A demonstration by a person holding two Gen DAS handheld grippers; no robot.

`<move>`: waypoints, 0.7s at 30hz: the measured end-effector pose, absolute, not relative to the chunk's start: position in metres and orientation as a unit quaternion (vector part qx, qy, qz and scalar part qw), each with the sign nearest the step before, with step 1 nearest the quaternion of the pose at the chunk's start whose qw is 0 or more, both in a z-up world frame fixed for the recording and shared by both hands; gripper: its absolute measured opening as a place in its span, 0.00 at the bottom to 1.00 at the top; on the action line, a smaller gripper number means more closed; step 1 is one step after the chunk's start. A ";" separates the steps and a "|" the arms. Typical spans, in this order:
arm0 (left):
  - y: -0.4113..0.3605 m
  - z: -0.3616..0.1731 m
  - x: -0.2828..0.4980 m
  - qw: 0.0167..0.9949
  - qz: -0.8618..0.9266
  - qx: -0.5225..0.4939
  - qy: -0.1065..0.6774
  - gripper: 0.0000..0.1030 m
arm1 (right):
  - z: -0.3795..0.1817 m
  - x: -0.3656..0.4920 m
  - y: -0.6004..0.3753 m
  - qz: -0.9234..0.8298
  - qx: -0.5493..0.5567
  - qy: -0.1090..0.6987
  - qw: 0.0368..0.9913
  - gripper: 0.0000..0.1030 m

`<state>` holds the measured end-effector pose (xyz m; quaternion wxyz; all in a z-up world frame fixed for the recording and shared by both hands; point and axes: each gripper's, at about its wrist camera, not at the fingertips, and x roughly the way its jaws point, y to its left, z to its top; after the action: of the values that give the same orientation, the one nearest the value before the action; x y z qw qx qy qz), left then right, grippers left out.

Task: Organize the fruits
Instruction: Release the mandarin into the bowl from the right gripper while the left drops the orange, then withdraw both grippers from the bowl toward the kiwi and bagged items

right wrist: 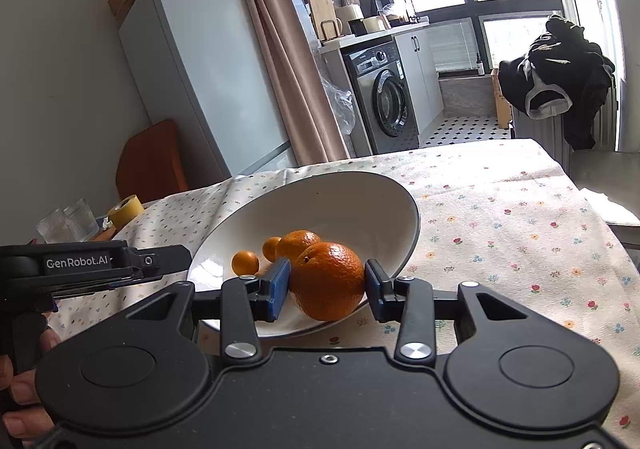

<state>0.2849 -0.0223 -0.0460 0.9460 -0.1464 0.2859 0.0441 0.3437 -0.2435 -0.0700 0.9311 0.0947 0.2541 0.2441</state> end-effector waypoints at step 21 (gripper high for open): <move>0.013 -0.034 0.227 0.948 0.077 -0.166 0.261 0.73 | -0.044 0.313 -0.236 0.231 0.077 0.236 0.941 0.51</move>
<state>0.2272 0.0126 -0.0339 0.9479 -0.1660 0.2610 0.0770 0.3128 -0.2360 -0.0444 0.9408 0.0770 0.2361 0.2308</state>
